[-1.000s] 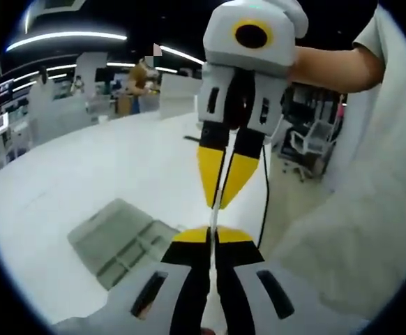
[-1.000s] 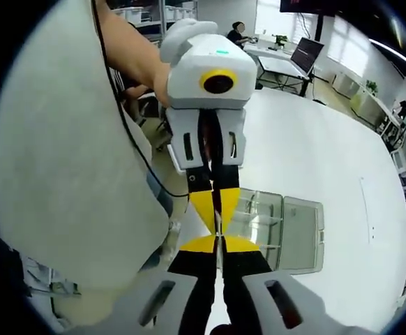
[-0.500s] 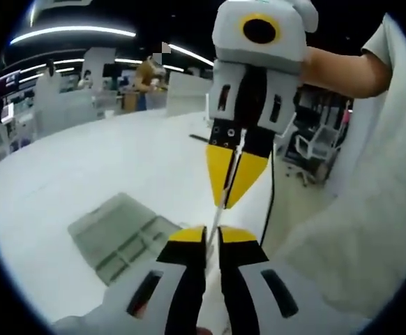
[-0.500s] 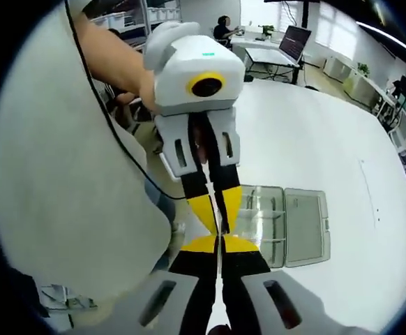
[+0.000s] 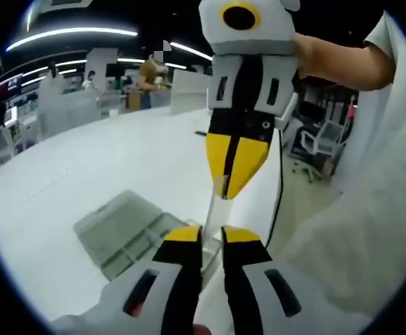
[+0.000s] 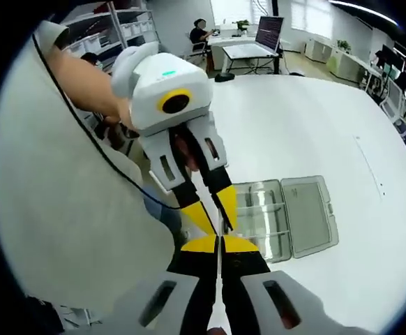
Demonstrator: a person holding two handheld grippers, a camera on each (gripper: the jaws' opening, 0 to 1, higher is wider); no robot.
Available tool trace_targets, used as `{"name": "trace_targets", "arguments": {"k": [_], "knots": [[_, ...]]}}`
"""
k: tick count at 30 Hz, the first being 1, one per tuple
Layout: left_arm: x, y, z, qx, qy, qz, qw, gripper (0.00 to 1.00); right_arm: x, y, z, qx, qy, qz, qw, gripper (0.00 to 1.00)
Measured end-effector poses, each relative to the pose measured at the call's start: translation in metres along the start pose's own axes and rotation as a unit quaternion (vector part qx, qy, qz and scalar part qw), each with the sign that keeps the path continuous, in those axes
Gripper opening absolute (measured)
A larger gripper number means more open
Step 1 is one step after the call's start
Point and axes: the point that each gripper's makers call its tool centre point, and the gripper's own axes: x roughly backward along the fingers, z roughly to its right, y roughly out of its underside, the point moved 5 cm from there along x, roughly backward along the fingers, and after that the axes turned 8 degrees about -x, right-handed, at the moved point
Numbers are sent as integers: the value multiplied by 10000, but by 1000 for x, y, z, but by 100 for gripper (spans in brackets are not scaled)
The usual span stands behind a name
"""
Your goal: Insert the divider into the dual guide fixture by aligning both edges with the guide slots and pushing it downward to the bottom, including one-sided entry, uneven engagement, binding, and posture correction.
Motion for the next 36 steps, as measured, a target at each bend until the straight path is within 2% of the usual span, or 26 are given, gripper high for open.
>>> {"name": "trace_targets", "arguments": {"k": [5, 11, 17, 23, 25, 36], "knots": [[-1, -1, -1, -51, -42, -32, 10000, 11, -1, 0, 2, -264, -30, 17, 9996, 0], [-5, 0, 1, -323, -81, -194, 9993, 16, -1, 0, 4, -507, 2, -10, 9987, 0], [-6, 1, -1, -471, -155, -292, 9983, 17, -1, 0, 5, -857, 0, 35, 9963, 0], [-7, 2, -3, -481, -169, -337, 9981, 18, -2, -1, 7, -990, -8, 83, 9951, 0], [-7, 2, -3, -471, -164, -341, 9982, 20, -2, -2, 8, -1163, -10, 152, 9931, 0], [-9, 6, -6, -383, -187, -380, 9984, 21, -2, -6, 10, -1255, -8, 268, 9917, 0]]}}
